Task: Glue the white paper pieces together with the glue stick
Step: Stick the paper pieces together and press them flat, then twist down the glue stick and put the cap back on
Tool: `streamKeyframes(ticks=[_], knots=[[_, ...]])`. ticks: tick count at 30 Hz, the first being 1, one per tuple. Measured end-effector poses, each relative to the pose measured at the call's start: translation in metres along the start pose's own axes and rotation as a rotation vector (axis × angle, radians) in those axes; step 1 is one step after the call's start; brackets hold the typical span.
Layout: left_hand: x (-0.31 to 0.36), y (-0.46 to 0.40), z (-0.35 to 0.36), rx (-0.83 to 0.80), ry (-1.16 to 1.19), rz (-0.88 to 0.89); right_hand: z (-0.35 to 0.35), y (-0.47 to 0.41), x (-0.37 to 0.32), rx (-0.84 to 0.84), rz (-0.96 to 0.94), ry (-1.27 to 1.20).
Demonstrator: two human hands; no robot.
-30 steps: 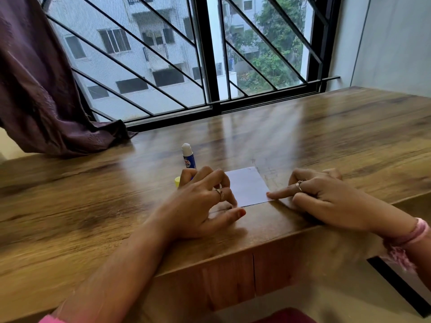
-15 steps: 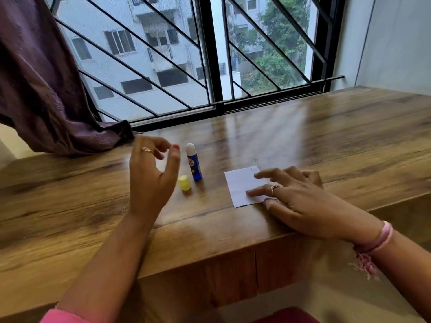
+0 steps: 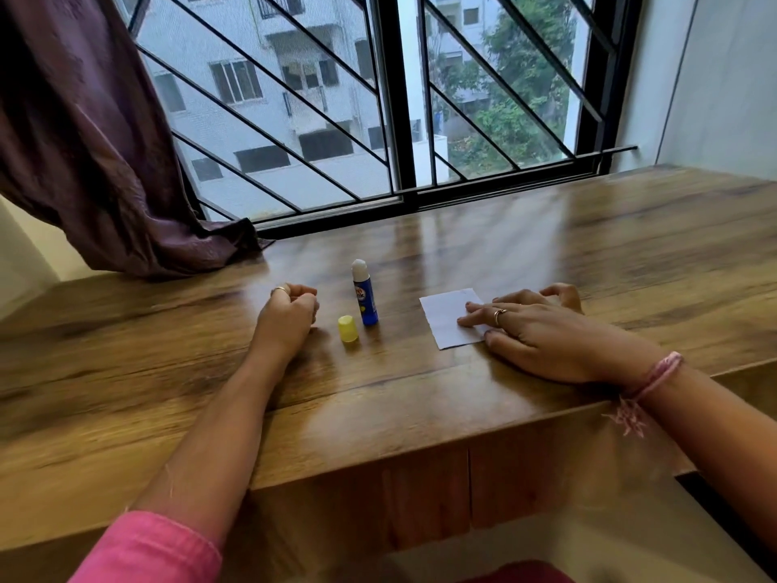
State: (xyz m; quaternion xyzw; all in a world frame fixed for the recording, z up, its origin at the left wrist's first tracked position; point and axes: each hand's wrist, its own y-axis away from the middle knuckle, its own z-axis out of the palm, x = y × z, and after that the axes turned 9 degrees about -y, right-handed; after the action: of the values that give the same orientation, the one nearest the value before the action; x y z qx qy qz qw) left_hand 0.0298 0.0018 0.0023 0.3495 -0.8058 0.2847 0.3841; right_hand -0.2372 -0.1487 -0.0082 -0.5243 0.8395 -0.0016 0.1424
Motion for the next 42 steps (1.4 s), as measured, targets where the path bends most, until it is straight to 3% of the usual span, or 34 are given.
streamKeyframes(ticks=[8, 17, 24, 42], knots=[[0.002, 0.001, 0.0, -0.102, -0.015, 0.016, -0.005, -0.02, 0.018, -0.022, 0.071, -0.045], [0.005, 0.006, -0.003, -0.168, 0.03, 0.066, -0.005, -0.012, 0.011, 0.093, -0.031, -0.167], [0.0, 0.006, 0.004, -0.361, 0.051, 0.209, -0.003, -0.02, 0.001, 0.145, -0.096, -0.163], [0.004, 0.006, 0.015, -0.223, -0.064, 0.375, 0.005, -0.019, -0.012, 0.208, -0.157, -0.208]])
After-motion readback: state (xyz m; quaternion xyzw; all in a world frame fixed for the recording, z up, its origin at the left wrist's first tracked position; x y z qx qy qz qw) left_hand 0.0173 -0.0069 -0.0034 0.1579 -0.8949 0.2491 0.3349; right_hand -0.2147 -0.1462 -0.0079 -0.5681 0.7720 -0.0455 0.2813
